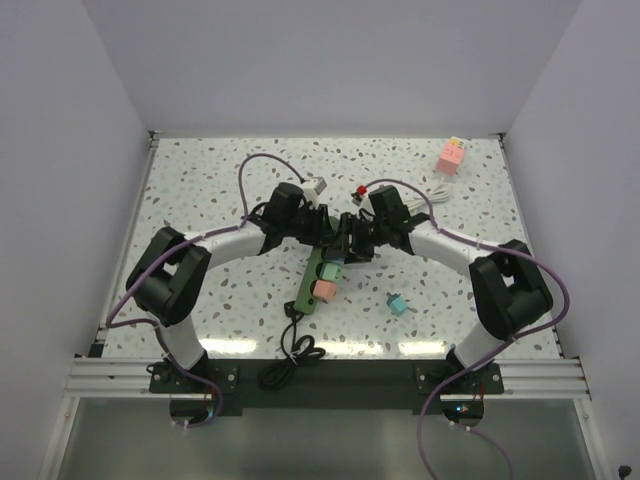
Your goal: Pull the plug off the socket
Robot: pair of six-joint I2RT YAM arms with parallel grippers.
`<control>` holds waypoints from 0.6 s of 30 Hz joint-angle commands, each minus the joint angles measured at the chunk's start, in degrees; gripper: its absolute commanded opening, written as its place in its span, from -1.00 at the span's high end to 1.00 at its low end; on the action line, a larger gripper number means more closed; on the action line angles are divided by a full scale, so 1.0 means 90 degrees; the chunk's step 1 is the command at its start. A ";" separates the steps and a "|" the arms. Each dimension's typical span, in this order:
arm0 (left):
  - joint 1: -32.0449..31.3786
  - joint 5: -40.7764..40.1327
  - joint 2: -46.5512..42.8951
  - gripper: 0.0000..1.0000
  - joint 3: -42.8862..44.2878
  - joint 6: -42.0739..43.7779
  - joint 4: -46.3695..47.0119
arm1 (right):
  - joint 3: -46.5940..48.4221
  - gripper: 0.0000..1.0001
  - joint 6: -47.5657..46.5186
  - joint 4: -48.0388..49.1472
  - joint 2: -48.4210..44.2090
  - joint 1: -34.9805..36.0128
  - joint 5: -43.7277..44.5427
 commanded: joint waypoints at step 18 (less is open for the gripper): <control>0.0877 -0.0150 -0.0473 1.00 -0.0954 0.0282 0.0302 | -0.0850 1.00 -0.0181 -0.0910 -0.2524 -0.0199 0.0709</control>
